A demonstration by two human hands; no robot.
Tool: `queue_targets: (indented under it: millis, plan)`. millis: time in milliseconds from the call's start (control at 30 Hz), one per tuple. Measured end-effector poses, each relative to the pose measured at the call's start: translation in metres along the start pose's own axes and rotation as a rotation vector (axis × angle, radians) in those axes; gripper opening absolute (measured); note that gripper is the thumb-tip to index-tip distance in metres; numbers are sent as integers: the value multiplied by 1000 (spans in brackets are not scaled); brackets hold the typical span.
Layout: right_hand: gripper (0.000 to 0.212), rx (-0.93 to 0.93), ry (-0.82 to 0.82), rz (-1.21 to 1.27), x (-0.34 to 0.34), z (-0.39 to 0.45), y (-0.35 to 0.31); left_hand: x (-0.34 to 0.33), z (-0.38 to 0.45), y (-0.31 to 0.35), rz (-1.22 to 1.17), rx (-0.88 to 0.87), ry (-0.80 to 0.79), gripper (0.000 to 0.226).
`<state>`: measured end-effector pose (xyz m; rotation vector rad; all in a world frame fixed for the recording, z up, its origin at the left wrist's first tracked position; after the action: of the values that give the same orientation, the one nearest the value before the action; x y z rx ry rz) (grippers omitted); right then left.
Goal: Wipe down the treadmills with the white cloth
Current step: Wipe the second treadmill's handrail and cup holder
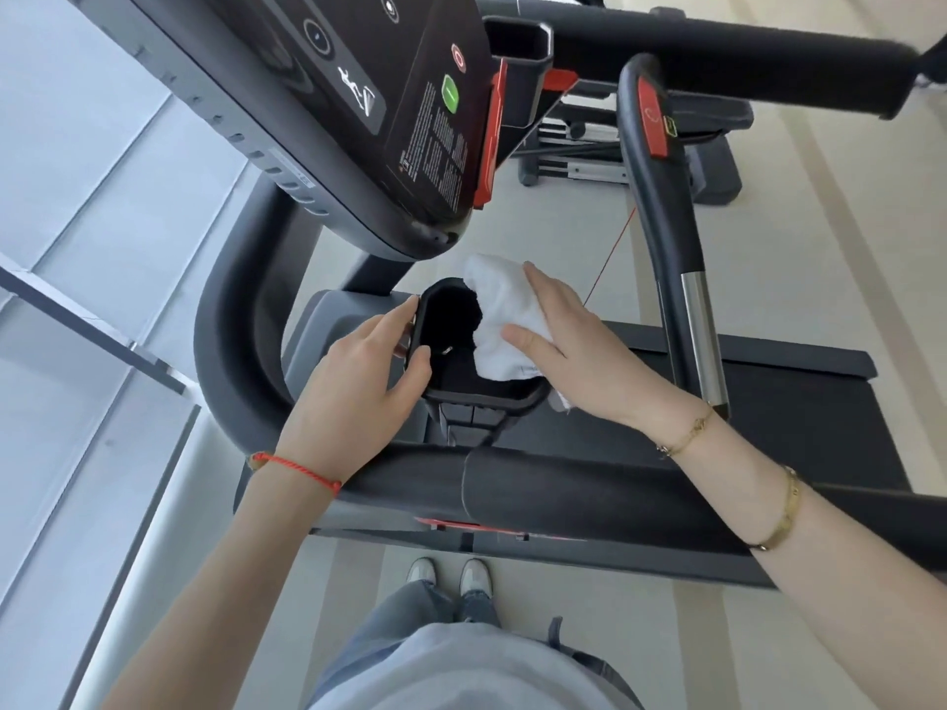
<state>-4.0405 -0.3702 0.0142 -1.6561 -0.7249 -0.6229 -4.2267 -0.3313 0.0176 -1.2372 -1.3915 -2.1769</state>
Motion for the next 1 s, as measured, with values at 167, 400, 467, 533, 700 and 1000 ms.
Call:
queue_targets:
  millis: [167,400,467,533,700,1000]
  plan:
    - [70,-43,30,103,-13,-31,4,-2,1,-1,-3,4,-12,52]
    - [61,-77,157,134,-12,-69,-6,5,-1,2,-33,-56,9,45]
    - [53,-79,213,138,-10,-82,-15,10,-3,7,-76,-106,13,41]
    - [47,-89,277,98,-8,-96,-24,16,-5,14,-86,-155,8,38]
    - [48,-107,501,-111,-3,-132,-51,23,-12,32,-81,-282,-71,35]
    - [55,-291,830,-193,-23,-223,-77,21,-44,74,-133,-587,-245,30]
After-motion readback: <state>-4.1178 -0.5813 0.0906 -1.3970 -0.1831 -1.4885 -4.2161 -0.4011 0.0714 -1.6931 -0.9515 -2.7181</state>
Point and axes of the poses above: each hand's wrist, its own z-axis towards the middle knuckle, its own x-axis out of the back of the hand, y = z × x, the point moved 8 cm from there along z, towards the middle knuckle, and after that the axes turned 2 degrees about -y, right-handed, at the moved point
